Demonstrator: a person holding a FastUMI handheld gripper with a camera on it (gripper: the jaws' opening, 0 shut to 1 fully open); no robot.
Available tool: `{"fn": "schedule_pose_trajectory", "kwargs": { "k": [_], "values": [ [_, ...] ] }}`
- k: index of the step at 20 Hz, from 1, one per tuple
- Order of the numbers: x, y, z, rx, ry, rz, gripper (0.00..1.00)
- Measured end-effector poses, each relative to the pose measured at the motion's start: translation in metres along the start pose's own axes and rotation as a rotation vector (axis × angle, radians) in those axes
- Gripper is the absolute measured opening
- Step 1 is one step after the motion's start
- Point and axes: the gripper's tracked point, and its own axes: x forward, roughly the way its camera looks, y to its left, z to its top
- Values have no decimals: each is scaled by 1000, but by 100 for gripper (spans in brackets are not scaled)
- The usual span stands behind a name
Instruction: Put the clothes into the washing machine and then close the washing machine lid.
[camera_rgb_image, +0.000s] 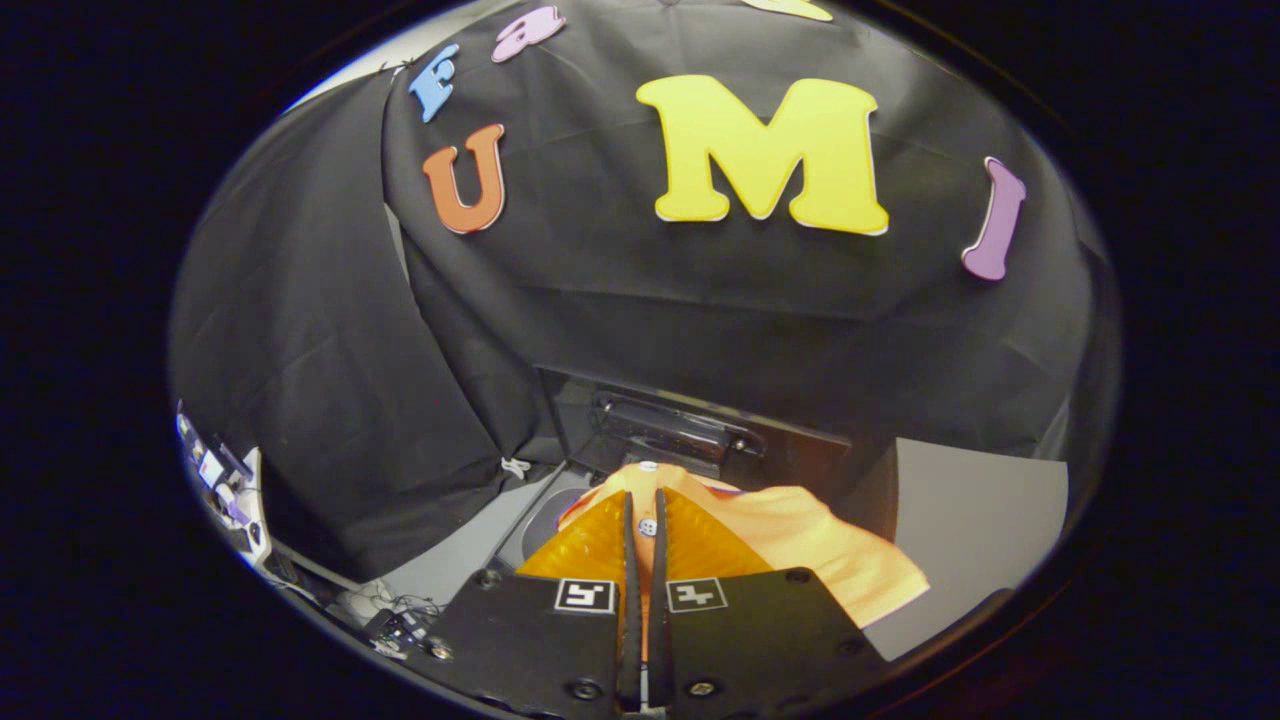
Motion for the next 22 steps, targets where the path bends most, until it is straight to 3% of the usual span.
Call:
{"fn": "schedule_pose_trajectory", "kwargs": {
  "k": [11, 22],
  "values": [
    [64, 17, -35, 9, 110, 23, 6],
    [132, 7, -91, 92, 219, -15, 6]
  ]
}}
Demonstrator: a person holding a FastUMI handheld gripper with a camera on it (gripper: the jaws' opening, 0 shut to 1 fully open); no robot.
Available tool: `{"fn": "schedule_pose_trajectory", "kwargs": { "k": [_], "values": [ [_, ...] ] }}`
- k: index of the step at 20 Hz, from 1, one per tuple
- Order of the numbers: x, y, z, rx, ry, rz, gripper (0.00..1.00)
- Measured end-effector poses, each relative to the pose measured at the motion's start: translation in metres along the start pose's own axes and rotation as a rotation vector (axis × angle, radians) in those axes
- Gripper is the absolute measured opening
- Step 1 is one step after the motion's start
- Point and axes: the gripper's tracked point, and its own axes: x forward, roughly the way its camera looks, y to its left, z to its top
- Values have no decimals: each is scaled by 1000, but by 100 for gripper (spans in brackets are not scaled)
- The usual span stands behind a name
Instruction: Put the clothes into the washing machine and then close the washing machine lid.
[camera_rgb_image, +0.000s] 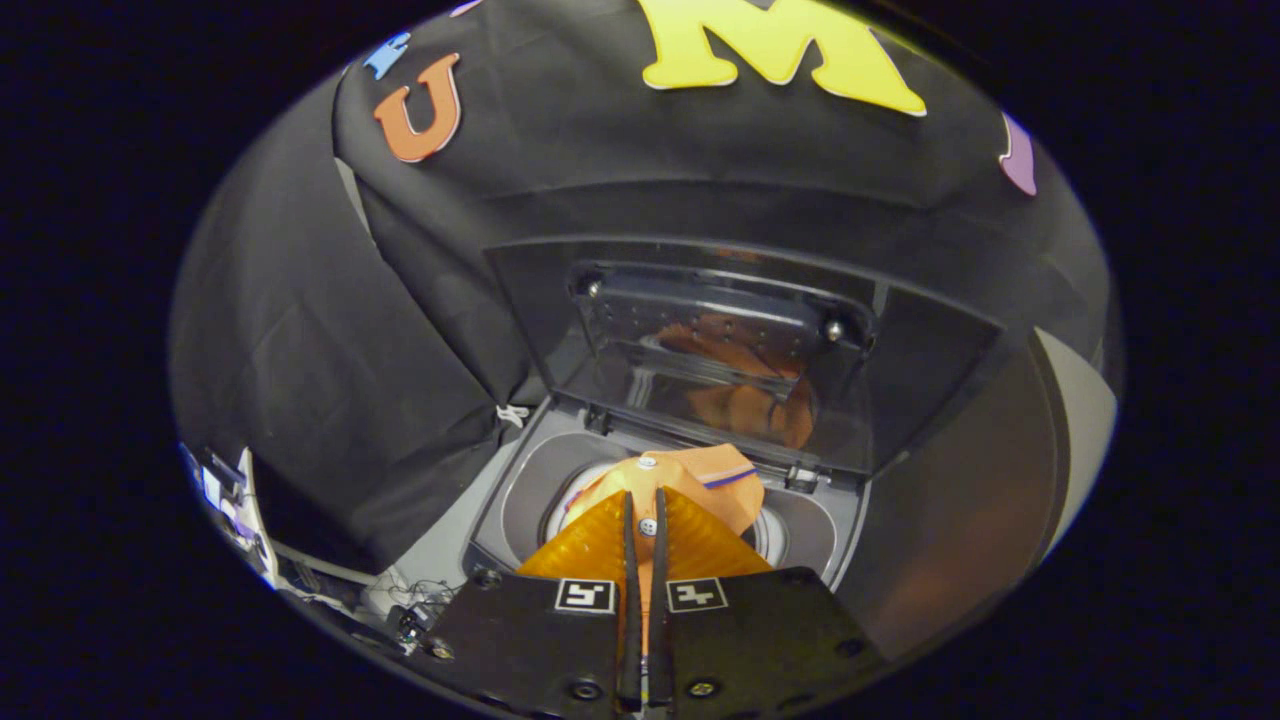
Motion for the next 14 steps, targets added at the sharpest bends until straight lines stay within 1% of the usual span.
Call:
{"fn": "schedule_pose_trajectory", "kwargs": {
  "k": [6, 14],
  "values": [
    [48, -4, -29, 55, 51, -36, 6],
    [95, -21, -74, 116, 150, -94, 6]
  ]
}}
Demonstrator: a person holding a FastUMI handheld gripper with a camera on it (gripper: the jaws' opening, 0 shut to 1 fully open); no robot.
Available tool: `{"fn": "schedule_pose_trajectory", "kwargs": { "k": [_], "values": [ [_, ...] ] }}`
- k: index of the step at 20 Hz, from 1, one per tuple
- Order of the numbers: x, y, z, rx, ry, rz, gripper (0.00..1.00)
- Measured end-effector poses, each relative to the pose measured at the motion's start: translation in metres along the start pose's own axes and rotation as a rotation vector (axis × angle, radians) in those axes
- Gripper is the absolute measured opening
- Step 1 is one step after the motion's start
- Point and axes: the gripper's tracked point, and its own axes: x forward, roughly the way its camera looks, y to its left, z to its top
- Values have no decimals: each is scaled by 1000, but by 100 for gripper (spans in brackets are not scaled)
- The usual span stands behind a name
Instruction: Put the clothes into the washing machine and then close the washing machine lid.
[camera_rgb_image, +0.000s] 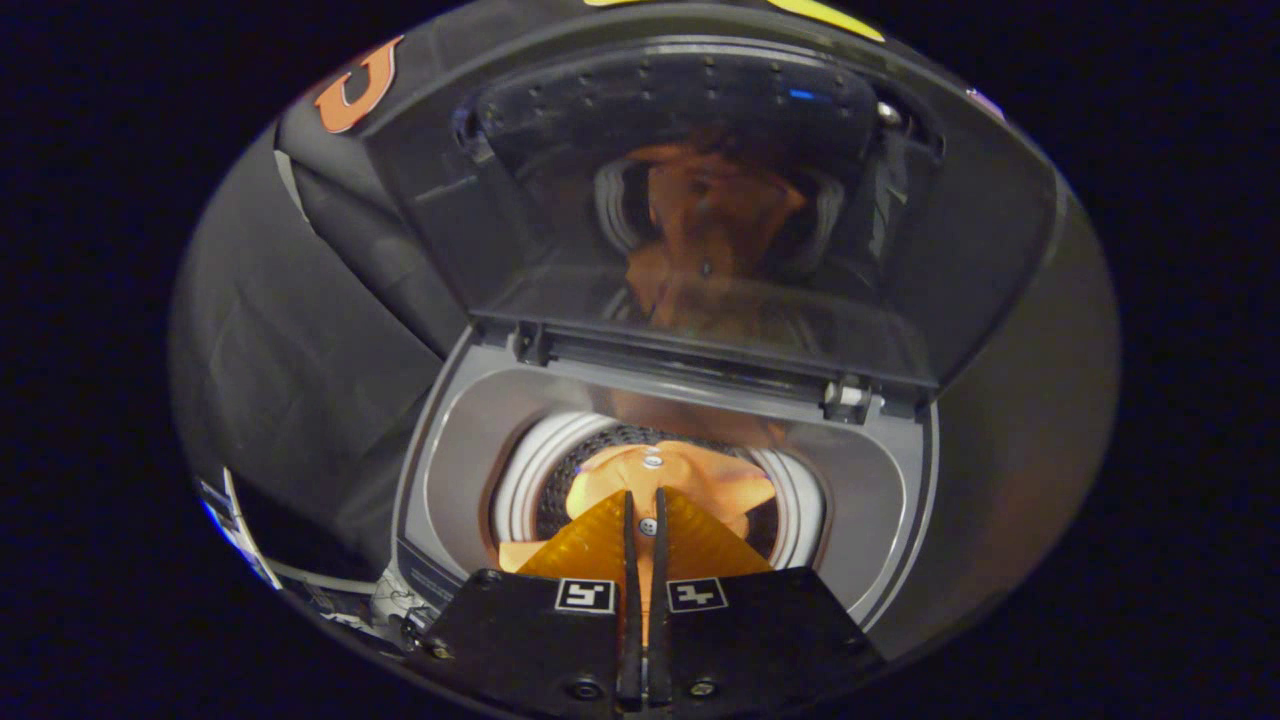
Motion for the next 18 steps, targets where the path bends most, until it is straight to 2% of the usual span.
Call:
{"fn": "schedule_pose_trajectory", "kwargs": {
  "k": [8, 10, 14, 18],
  "values": [
    [7, -7, 2, 38, 7, -17, 6],
    [11, -3, -2, 31, 35, 14, 9],
    [6, -8, 7, -35, -7, -27, 82],
    [-4, -8, 8, -63, -20, -28, 80]
  ]
}}
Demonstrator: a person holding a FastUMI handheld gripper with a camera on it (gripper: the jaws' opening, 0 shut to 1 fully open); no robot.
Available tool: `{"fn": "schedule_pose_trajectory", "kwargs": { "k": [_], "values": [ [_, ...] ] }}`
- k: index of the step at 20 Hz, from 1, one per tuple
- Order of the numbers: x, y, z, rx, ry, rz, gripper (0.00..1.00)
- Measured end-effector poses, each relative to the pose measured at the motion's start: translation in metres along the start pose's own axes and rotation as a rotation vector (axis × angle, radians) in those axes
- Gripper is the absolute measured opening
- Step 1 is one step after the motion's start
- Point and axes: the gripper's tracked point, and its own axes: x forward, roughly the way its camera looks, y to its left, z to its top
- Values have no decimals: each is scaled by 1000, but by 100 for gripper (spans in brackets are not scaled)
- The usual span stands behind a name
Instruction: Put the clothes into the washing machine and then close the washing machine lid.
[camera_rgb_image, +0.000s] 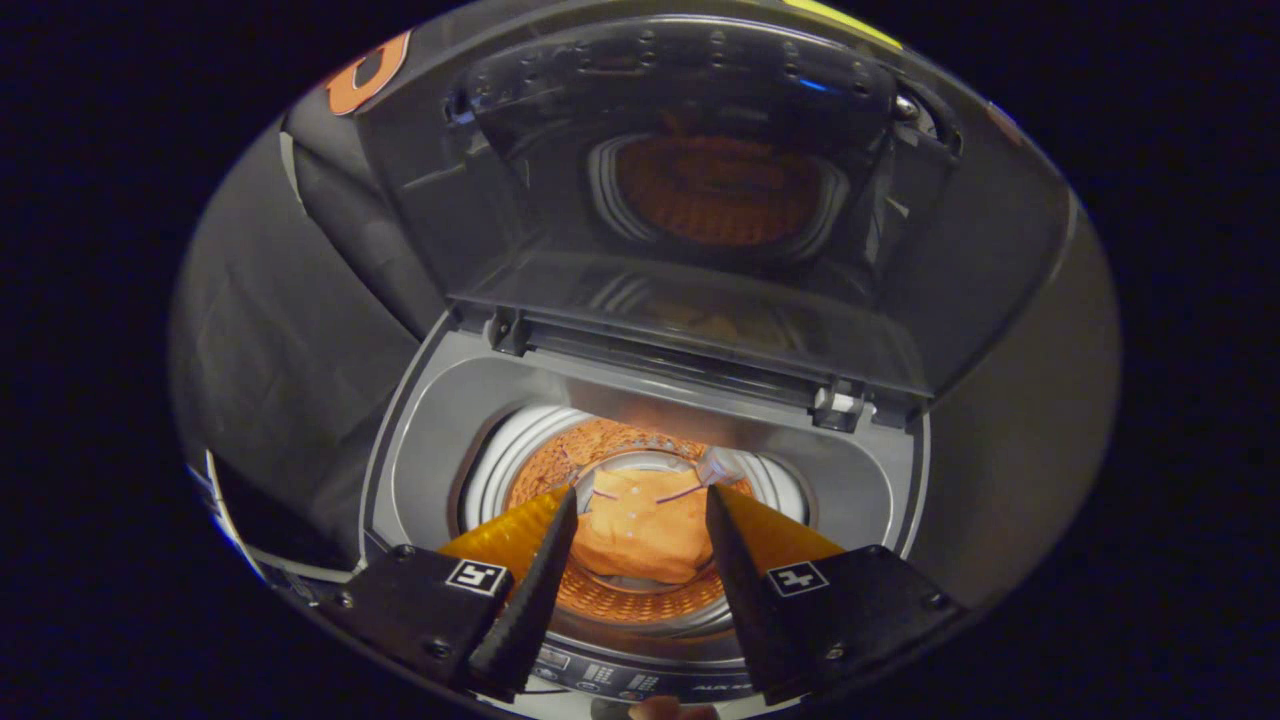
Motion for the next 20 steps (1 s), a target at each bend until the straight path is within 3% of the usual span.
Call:
{"fn": "schedule_pose_trajectory", "kwargs": {
  "k": [8, 12, 20],
  "values": [
    [-50, -6, 23, -36, -90, 19, 80],
    [-91, -14, 49, -94, -170, 7, 80],
    [-178, -13, 117, -71, -300, 34, 80]
  ]
}}
